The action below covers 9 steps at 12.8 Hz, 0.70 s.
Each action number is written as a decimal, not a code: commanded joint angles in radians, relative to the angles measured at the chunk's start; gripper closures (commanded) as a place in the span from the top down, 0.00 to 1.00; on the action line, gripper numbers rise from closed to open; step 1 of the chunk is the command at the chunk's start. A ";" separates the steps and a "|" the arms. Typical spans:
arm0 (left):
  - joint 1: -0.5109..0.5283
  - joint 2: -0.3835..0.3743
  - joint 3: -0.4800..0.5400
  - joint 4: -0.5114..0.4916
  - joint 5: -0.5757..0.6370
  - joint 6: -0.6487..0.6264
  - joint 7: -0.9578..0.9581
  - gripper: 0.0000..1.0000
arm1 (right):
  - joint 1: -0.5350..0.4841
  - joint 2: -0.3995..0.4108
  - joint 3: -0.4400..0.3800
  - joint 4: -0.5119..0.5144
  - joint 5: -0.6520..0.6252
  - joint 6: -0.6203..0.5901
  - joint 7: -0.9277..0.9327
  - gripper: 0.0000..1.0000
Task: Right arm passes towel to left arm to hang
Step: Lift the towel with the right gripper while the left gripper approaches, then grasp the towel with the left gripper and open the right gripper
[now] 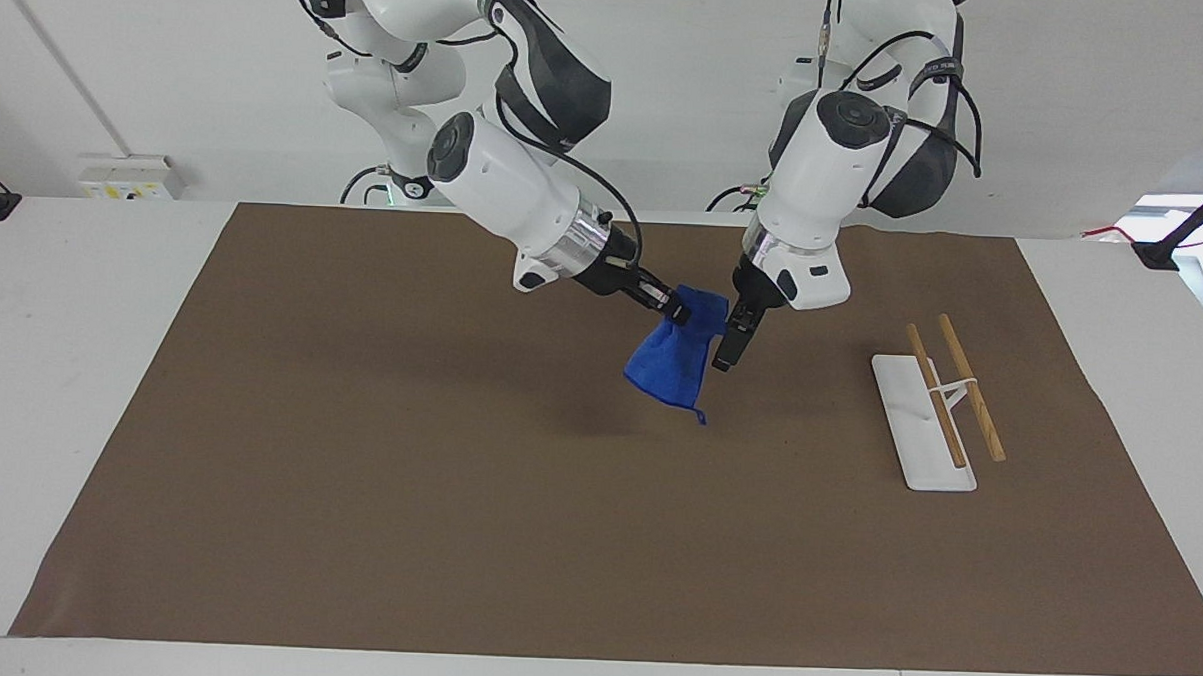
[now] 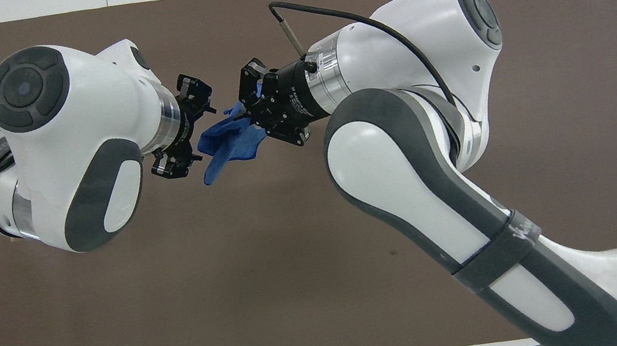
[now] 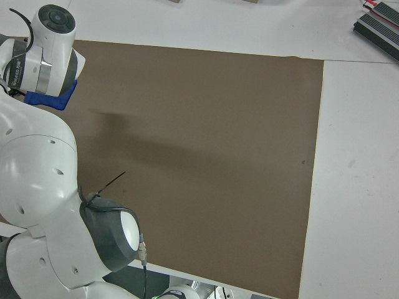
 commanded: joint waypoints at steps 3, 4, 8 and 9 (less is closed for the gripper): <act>-0.014 -0.019 0.013 -0.010 -0.013 -0.019 -0.041 0.00 | -0.011 -0.008 0.008 -0.013 0.023 0.011 0.000 0.00; -0.014 -0.019 0.013 -0.011 -0.013 -0.017 -0.041 0.00 | -0.011 -0.008 0.008 -0.013 0.023 0.011 0.000 0.00; -0.014 -0.019 0.013 -0.011 -0.011 -0.013 -0.039 0.00 | -0.010 -0.008 0.008 -0.013 0.021 0.013 0.001 0.04; -0.014 -0.018 0.013 -0.011 -0.011 -0.013 -0.039 0.00 | -0.010 -0.008 0.008 -0.013 0.021 0.011 0.001 0.13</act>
